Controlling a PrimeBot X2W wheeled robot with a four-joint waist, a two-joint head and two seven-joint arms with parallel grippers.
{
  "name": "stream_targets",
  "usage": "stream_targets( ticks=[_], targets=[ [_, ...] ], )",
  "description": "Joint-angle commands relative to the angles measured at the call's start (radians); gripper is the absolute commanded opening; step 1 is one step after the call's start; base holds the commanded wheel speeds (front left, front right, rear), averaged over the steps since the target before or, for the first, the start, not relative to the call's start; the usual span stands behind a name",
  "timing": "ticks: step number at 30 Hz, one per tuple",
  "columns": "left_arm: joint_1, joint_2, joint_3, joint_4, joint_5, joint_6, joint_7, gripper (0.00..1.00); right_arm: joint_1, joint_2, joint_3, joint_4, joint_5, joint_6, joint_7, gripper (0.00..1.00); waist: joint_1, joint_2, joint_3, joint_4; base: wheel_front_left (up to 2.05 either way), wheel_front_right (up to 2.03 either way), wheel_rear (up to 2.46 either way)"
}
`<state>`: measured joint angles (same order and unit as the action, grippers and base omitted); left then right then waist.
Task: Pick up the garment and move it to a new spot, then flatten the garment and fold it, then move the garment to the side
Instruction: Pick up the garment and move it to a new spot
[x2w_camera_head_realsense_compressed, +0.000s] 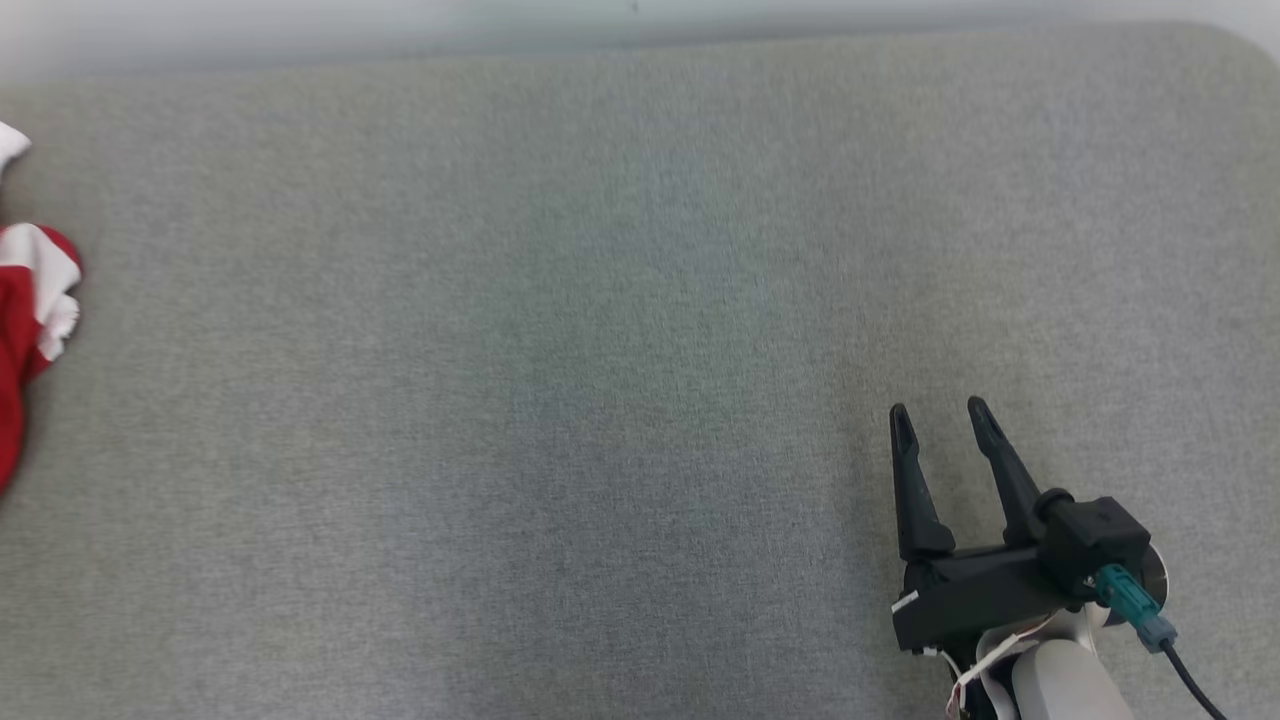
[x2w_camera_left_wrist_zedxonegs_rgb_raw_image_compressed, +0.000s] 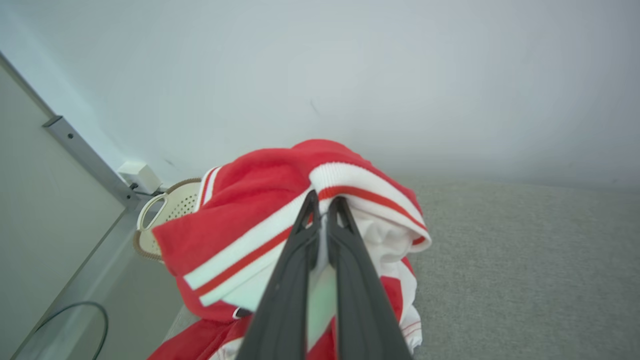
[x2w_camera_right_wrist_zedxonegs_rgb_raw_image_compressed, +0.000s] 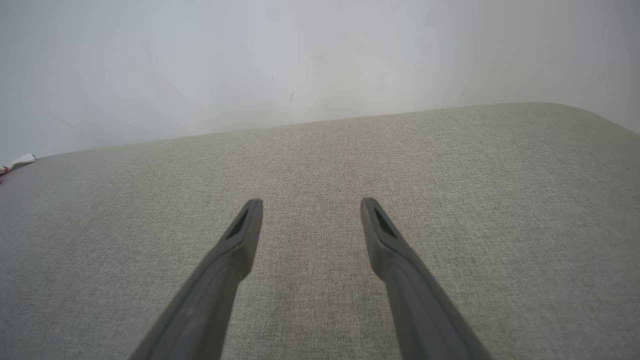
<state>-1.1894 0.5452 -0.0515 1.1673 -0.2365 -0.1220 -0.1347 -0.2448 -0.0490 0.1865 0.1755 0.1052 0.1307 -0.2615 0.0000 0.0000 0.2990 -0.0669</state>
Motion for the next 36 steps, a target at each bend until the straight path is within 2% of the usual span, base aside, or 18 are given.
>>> stream_targets(
  ticks=[1, 5, 11, 22, 28, 36],
  targets=[
    [-0.022, -0.008, -0.021, -0.019, 0.015, -0.006, -0.021, 0.00, 0.014, -0.002, 0.004, 0.006, 0.011, 0.000, -0.005, 1.00, 0.0000, 0.0000, -0.044, 0.017, 0.00, 0.00, 0.00],
    [-0.052, -0.046, -0.087, -0.070, 0.010, -0.007, -0.041, 0.00, 0.029, -0.002, 0.005, 0.011, 0.025, 0.000, -0.006, 1.00, 0.0000, 0.0000, -0.083, 0.019, 0.00, 0.00, 0.00],
    [-0.067, -0.088, -0.211, -0.190, -0.074, -0.007, -0.020, 0.00, 0.042, -0.002, 0.004, 0.014, 0.043, 0.000, -0.006, 1.00, 0.0000, 0.0000, -0.128, 0.008, 0.00, 0.00, 0.00],
    [-0.086, -0.079, -0.414, -0.487, -0.207, -0.007, 0.052, 0.00, 0.063, -0.002, 0.001, 0.007, 0.078, 0.000, -0.006, 1.00, 0.0000, 0.0000, -0.158, -0.040, 0.00, 0.00, 0.00],
    [-0.077, -0.094, -0.472, -0.673, -0.264, -0.007, 0.110, 0.00, 0.071, -0.002, 0.003, 0.008, 0.095, 0.000, -0.006, 1.00, 0.0000, 0.0000, -0.176, -0.077, 0.00, 0.00, 0.00],
    [-0.069, -0.128, -0.525, -0.870, -0.264, 0.011, 0.186, 0.00, 0.086, -0.002, -0.001, 0.012, 0.107, 0.000, -0.006, 1.00, 0.0000, 0.0000, -0.207, -0.118, 0.00, 0.00, 0.00]
  ],
)
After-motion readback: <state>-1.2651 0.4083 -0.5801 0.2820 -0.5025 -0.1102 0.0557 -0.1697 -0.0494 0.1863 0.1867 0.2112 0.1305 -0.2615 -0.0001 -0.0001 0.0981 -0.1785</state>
